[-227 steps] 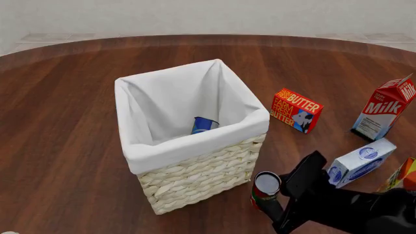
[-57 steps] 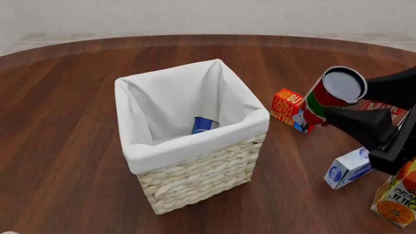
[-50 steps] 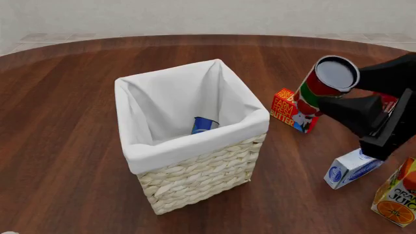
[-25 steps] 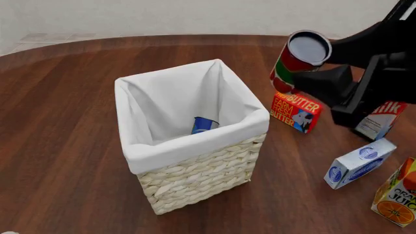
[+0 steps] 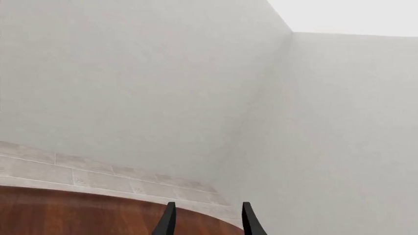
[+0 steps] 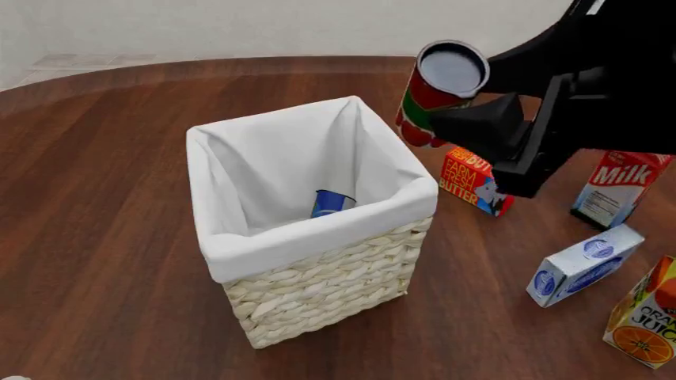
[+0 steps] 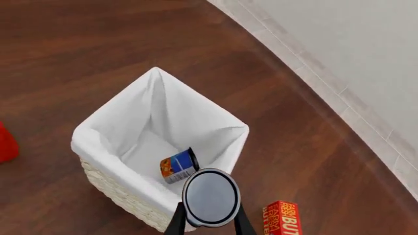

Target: Pick up the alphabet soup and the tomato sauce, and put them in the basket.

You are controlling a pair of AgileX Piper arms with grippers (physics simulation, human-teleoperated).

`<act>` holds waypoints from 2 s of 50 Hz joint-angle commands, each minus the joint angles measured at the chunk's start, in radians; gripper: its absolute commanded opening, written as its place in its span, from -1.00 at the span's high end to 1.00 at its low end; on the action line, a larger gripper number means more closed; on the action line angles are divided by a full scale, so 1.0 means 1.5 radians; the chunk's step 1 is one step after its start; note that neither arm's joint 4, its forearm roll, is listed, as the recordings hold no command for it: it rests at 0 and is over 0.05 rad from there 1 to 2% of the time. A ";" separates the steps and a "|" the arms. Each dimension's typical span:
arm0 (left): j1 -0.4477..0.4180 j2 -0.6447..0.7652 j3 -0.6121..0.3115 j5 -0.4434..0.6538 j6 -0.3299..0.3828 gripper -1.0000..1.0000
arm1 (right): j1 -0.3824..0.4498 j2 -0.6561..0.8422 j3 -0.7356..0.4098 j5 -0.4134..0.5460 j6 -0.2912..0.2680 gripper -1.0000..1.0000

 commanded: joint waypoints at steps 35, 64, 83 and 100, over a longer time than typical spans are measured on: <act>0.006 0.005 0.006 -0.007 -0.004 -1.00 | 0.077 0.124 -0.031 -0.050 0.024 1.00; 0.006 0.005 0.006 -0.007 -0.004 -1.00 | 0.093 0.180 -0.039 -0.079 0.034 1.00; 0.006 0.005 0.006 -0.007 -0.004 -1.00 | 0.095 0.207 -0.049 -0.086 0.040 1.00; 0.006 0.005 0.006 -0.007 -0.004 -1.00 | 0.103 0.257 -0.073 -0.103 0.040 1.00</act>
